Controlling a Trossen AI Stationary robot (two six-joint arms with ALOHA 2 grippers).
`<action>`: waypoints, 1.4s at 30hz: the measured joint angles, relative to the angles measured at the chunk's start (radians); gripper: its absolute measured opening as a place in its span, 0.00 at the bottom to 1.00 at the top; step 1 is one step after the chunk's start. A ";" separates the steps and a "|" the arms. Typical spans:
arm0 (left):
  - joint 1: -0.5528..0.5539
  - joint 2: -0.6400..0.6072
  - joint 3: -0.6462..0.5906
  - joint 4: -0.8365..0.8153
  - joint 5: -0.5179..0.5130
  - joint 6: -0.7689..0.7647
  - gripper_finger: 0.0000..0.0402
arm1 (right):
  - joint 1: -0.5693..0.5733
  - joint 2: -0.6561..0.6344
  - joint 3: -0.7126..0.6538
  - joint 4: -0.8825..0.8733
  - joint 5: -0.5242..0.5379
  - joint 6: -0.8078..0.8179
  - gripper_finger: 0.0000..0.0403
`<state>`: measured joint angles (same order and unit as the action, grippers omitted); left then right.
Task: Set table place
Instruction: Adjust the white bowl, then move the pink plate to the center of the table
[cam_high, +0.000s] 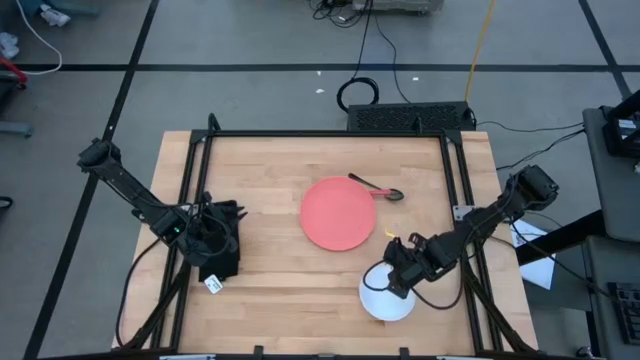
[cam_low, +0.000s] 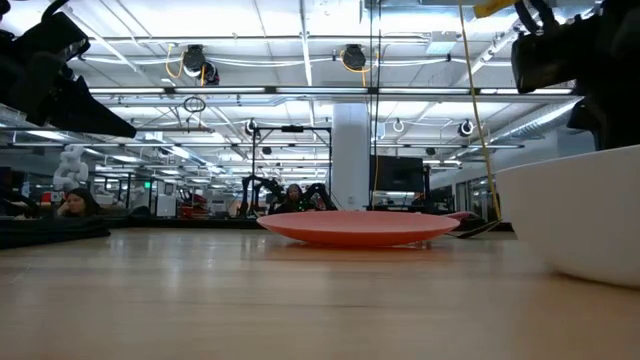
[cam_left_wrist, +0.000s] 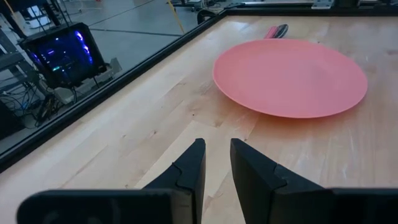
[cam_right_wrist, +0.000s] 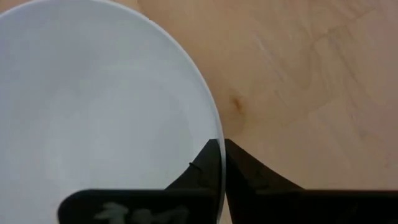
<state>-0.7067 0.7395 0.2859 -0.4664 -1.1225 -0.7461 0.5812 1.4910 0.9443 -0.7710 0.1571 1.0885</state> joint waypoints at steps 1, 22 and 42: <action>0.000 0.000 0.000 0.000 0.000 0.000 0.20 | 0.007 0.000 0.000 -0.002 0.000 0.000 0.00; 0.000 0.000 0.000 0.000 0.000 0.004 0.20 | 0.063 -0.004 -0.100 0.058 -0.001 0.030 0.00; 0.000 0.000 0.000 0.012 0.005 -0.055 0.20 | 0.062 -0.074 -0.107 0.127 0.010 0.028 0.21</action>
<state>-0.7063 0.7395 0.2855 -0.4543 -1.1175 -0.8014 0.6430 1.4170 0.8375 -0.6441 0.1671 1.1168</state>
